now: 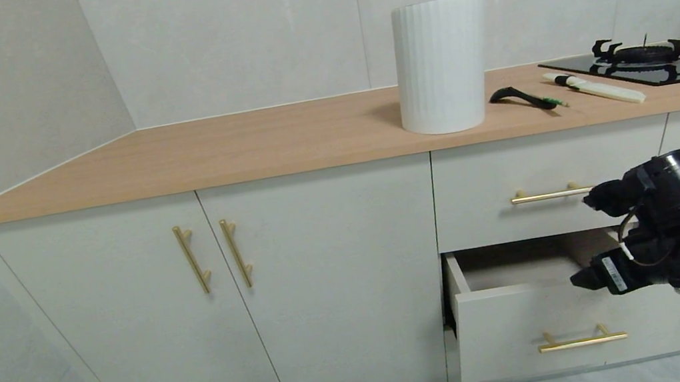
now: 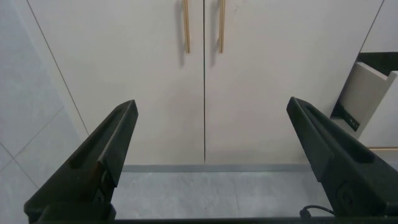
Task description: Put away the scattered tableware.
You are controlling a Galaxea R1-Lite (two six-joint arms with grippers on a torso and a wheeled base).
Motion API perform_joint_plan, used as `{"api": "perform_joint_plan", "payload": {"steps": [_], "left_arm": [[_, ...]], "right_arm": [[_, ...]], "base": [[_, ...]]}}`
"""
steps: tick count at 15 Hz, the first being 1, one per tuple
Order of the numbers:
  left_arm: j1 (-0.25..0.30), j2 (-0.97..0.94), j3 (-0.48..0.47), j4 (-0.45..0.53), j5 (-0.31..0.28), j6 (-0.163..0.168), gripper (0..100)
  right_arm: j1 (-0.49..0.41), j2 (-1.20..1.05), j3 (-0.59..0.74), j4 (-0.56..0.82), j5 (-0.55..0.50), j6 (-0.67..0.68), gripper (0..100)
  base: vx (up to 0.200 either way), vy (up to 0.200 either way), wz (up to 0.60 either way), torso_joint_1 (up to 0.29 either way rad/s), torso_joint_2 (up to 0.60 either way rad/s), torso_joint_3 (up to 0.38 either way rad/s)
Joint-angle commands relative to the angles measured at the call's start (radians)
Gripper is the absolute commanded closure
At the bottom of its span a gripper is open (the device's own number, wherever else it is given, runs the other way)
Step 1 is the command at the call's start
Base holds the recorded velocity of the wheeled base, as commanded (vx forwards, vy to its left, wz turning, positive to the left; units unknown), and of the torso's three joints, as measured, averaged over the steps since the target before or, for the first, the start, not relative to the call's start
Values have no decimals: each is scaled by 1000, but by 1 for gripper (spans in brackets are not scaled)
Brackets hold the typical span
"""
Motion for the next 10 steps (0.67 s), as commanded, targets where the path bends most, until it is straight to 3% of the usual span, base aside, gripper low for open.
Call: {"api": "perform_joint_plan", "payload": {"steps": [1, 3, 5, 10], "left_arm": [[0, 1, 0, 0, 0, 0, 0], [0, 1, 0, 0, 0, 0, 0], [0, 1, 0, 0, 0, 0, 0], [0, 1, 0, 0, 0, 0, 0]], "right_arm": [[11, -32, -26, -6, 3, 23, 0], [11, 6, -26, -33, 3, 44, 0], [11, 138, -25, -167, 1, 84, 0], [11, 295, -21, -335, -3, 116, 0]], "base": [[0, 0, 0, 0, 0, 0], [0, 0, 0, 0, 0, 0], [0, 0, 0, 0, 0, 0], [0, 0, 0, 0, 0, 0]]}}
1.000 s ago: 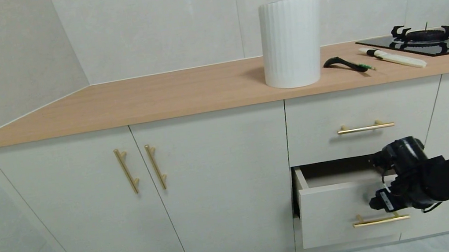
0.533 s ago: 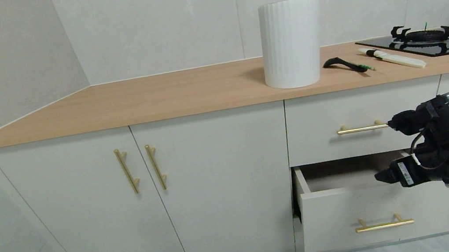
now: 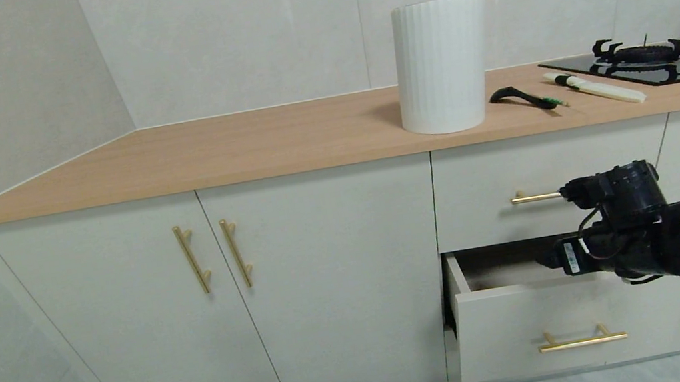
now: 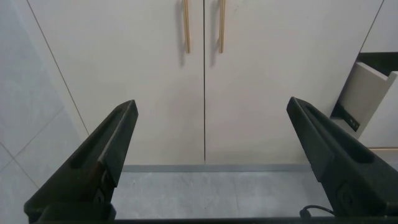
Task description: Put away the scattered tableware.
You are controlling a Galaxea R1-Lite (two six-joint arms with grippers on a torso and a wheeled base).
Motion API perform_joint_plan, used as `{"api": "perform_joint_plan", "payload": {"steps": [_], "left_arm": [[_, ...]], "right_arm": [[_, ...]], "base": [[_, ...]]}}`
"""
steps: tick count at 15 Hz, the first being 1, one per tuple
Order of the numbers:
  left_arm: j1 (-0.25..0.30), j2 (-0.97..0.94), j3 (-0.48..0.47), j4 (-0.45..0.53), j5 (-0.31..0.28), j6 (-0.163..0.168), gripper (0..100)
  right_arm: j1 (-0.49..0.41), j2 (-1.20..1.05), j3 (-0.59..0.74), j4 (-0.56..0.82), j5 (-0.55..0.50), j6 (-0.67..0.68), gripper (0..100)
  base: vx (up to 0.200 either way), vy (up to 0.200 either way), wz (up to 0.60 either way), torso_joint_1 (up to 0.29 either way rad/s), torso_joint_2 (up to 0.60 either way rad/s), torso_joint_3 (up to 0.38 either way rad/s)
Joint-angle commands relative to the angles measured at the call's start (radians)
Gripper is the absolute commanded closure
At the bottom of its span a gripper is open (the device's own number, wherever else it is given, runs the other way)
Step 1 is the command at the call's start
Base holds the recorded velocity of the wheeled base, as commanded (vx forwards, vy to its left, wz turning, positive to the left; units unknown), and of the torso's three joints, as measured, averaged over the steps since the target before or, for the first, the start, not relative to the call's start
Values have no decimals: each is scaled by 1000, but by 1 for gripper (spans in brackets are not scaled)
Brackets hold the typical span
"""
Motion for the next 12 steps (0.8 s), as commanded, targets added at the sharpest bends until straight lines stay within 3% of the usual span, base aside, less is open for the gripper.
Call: {"api": "perform_joint_plan", "payload": {"steps": [1, 12], "left_arm": [[0, 1, 0, 0, 0, 0, 0], [0, 1, 0, 0, 0, 0, 0]], "right_arm": [[2, 103, 4, -37, -3, 1, 0], [5, 79, 42, -7, 3, -37, 0]], "base": [[0, 0, 0, 0, 0, 0], [0, 0, 0, 0, 0, 0]]}}
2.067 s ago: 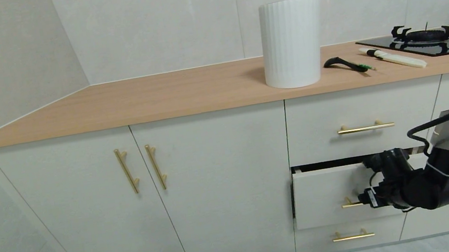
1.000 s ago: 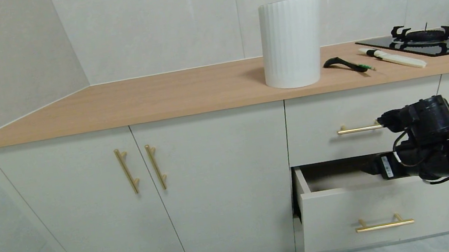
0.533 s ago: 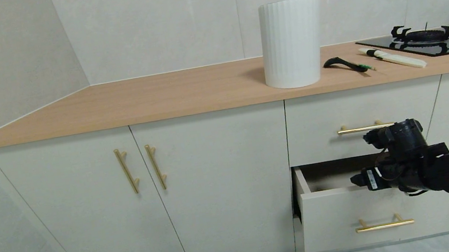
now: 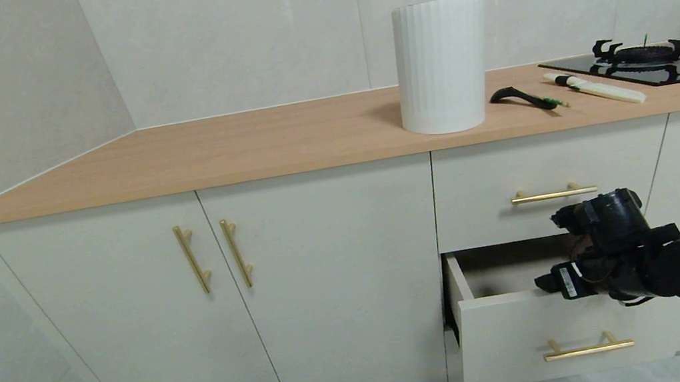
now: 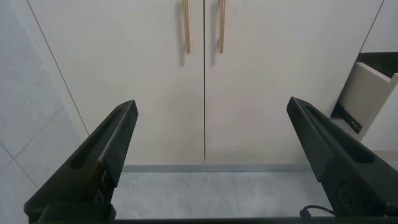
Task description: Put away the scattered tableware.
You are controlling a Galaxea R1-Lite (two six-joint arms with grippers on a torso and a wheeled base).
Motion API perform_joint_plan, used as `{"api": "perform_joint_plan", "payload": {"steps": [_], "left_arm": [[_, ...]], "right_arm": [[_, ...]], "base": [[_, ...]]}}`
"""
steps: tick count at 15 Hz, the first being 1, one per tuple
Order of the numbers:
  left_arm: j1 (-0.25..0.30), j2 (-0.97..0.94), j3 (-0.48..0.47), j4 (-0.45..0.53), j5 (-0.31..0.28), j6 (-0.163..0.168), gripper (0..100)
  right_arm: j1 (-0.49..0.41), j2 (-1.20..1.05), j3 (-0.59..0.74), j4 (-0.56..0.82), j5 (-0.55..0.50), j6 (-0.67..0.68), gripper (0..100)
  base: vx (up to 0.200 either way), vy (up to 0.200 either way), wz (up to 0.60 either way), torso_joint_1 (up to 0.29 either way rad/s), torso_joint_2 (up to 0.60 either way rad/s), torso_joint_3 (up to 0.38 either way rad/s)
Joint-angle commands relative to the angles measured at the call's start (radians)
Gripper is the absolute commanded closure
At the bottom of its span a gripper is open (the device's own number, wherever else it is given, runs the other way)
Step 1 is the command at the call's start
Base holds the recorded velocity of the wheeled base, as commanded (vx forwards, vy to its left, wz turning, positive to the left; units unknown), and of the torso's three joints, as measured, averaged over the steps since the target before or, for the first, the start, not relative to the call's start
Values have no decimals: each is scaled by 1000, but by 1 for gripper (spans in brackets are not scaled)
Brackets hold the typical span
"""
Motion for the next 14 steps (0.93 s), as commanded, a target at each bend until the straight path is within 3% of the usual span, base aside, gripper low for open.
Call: {"api": "perform_joint_plan", "payload": {"steps": [1, 7, 14], "left_arm": [[0, 1, 0, 0, 0, 0, 0], [0, 1, 0, 0, 0, 0, 0], [0, 1, 0, 0, 0, 0, 0]], "right_arm": [[1, -25, 4, 32, 1, -10, 0], [1, -137, 4, 258, 4, -81, 0], [85, -266, 3, 584, 3, -179, 0]], "base": [[0, 0, 0, 0, 0, 0], [0, 0, 0, 0, 0, 0], [0, 0, 0, 0, 0, 0]]}}
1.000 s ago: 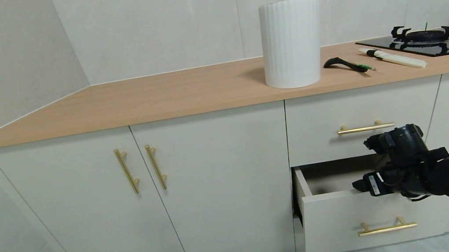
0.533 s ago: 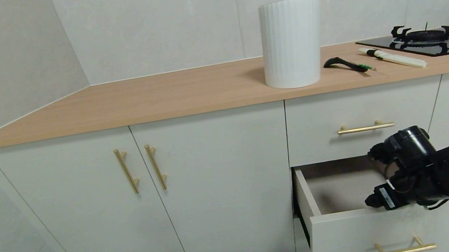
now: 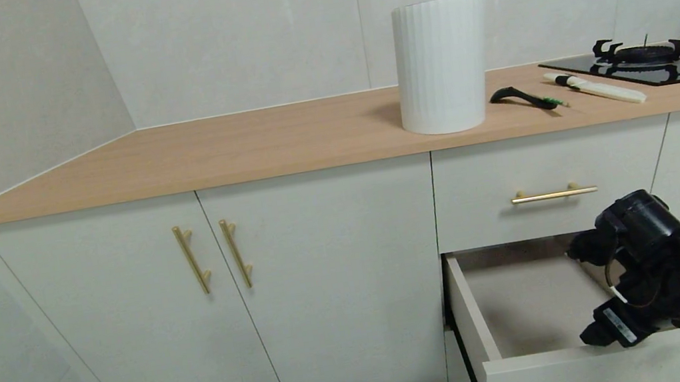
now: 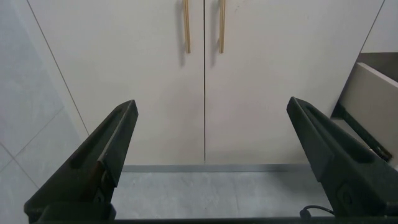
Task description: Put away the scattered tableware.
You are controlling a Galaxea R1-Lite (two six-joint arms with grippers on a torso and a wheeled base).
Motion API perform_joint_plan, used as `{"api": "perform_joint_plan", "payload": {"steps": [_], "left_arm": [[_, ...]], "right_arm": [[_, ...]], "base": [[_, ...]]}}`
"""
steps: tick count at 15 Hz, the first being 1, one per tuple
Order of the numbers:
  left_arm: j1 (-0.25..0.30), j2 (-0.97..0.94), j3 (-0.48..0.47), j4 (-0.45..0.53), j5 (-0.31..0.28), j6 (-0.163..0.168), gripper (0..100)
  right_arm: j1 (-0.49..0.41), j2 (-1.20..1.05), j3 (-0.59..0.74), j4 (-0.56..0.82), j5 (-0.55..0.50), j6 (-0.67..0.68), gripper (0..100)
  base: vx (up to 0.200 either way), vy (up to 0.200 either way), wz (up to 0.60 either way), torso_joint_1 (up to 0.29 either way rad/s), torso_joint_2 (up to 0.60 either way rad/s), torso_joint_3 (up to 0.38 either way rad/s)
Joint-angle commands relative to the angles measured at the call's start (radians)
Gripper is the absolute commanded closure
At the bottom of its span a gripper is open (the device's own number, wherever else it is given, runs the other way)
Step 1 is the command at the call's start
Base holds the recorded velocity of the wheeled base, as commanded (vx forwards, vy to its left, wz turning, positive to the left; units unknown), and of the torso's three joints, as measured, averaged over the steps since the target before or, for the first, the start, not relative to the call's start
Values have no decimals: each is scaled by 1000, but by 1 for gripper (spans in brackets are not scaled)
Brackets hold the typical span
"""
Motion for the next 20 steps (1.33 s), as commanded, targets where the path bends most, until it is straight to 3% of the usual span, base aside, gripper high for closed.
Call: {"api": "perform_joint_plan", "payload": {"steps": [1, 8, 12, 15, 16, 18, 20], "left_arm": [[0, 1, 0, 0, 0, 0, 0], [0, 1, 0, 0, 0, 0, 0], [0, 1, 0, 0, 0, 0, 0], [0, 1, 0, 0, 0, 0, 0], [0, 1, 0, 0, 0, 0, 0], [0, 1, 0, 0, 0, 0, 0], [0, 1, 0, 0, 0, 0, 0]], "right_arm": [[36, -35, 2, 61, 1, -16, 0], [132, -84, -30, 330, 1, -44, 0], [105, -126, -81, 337, 4, -21, 0], [68, -156, -171, 331, 65, 120, 0], [48, -204, -237, 336, 128, 223, 0], [26, -273, -285, 336, 217, 280, 0], [-12, -333, -286, 328, 239, 297, 0]], "base": [[0, 0, 0, 0, 0, 0], [0, 0, 0, 0, 0, 0], [0, 0, 0, 0, 0, 0], [0, 0, 0, 0, 0, 0], [0, 0, 0, 0, 0, 0], [0, 0, 0, 0, 0, 0], [0, 0, 0, 0, 0, 0]]}}
